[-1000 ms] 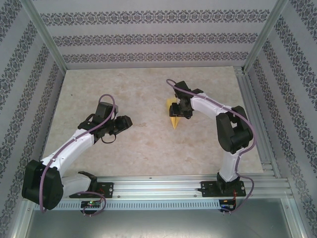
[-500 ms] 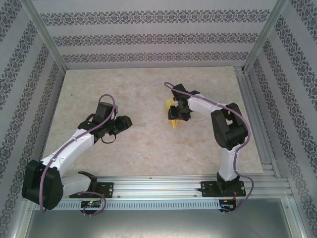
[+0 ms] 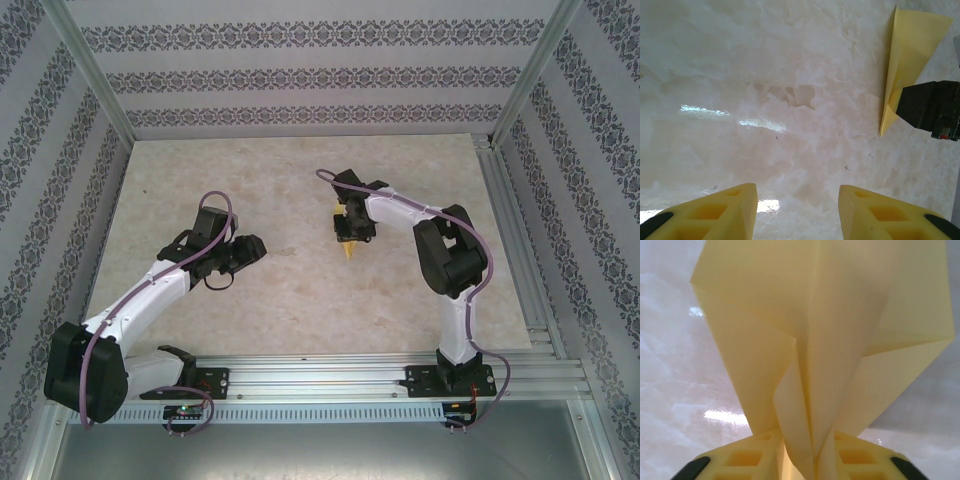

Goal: Fold a paper plane with a square sheet of paper (pick it up from the middle)
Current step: Move the paper plane to the center of the table.

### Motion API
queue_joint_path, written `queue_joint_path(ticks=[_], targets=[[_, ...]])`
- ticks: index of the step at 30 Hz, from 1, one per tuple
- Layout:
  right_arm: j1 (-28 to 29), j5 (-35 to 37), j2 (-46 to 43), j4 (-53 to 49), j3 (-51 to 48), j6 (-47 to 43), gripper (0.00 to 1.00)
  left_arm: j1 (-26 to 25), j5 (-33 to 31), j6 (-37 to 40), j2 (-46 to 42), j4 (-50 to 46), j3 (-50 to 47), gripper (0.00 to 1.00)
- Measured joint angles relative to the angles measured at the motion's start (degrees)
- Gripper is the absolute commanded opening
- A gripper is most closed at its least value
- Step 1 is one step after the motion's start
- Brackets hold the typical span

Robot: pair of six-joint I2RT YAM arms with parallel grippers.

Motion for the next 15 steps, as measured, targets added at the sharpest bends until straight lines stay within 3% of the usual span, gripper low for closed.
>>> queue_joint_path(ticks=[15], targets=[[1.84,8.87,0.68,-5.86,4.94,-1.14,0.08,0.0,-0.2,0.0,0.39,-0.07,0.17,0.48]])
